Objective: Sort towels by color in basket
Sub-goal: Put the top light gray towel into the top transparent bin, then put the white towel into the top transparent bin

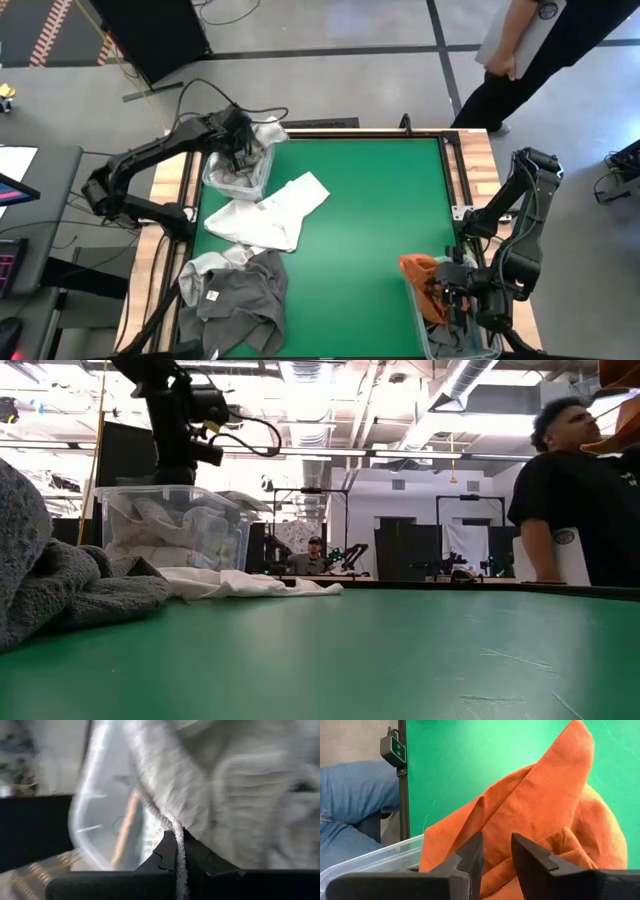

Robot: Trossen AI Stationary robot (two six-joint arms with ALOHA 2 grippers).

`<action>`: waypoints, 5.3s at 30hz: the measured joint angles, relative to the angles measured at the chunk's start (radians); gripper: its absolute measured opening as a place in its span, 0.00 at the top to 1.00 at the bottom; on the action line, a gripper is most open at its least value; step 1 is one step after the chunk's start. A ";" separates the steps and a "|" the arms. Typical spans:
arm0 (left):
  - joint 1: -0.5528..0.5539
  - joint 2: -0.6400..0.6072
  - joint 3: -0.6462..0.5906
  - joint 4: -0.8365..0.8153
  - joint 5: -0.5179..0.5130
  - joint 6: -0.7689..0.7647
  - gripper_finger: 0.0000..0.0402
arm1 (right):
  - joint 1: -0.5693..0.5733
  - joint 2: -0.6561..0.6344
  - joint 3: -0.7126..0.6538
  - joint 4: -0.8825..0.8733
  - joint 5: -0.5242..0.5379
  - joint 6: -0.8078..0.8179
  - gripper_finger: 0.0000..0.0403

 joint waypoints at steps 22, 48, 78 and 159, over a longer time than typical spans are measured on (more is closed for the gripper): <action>0.000 0.000 -0.124 0.092 0.246 0.065 0.95 | 0.000 0.000 0.000 0.000 0.033 0.000 0.68; -0.077 -0.110 0.161 -0.161 0.245 -0.063 0.51 | 0.000 0.000 0.000 -0.008 0.033 -0.010 0.68; -0.763 -0.106 0.183 -0.256 0.359 -0.417 0.51 | 0.000 0.000 0.000 -0.006 0.036 -0.027 0.68; -0.905 0.197 -0.117 0.067 0.105 -0.163 0.36 | 0.000 0.000 0.000 0.023 0.059 -0.054 0.68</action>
